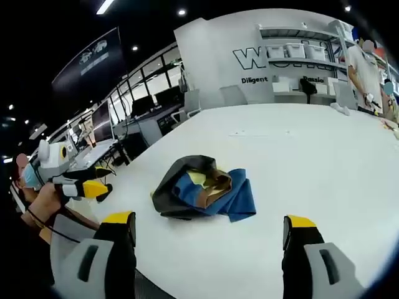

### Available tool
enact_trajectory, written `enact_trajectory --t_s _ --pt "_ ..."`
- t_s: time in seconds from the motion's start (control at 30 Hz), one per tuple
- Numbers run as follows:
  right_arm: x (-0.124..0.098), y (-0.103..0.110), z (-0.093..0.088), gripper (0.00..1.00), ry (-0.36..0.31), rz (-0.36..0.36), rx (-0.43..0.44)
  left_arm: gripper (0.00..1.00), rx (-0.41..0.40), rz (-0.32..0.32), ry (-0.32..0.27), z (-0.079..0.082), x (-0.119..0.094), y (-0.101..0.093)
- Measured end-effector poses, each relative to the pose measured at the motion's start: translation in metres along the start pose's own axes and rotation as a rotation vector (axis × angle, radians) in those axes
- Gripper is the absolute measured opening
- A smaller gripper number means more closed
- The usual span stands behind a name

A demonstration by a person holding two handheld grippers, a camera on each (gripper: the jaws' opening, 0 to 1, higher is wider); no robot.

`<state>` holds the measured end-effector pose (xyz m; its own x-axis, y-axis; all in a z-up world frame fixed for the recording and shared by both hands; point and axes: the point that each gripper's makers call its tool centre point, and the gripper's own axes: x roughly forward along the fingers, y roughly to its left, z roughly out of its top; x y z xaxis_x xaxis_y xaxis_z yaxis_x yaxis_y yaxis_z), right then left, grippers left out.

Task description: Fold the garment on the visible template until the final outline fits inside the template.

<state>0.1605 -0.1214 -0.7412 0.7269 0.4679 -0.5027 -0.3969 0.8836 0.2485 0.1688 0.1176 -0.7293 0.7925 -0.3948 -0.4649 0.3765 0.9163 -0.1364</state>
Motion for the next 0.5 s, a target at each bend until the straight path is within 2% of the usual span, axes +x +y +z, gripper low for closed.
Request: enact_trajectory --t_s 0.5 --pt "0.0017 -0.0001 0.0035 0.97 -0.015 -0.015 0.006 0.78 0.002 -0.007 -0.001 -0.0001 0.0001 0.0"
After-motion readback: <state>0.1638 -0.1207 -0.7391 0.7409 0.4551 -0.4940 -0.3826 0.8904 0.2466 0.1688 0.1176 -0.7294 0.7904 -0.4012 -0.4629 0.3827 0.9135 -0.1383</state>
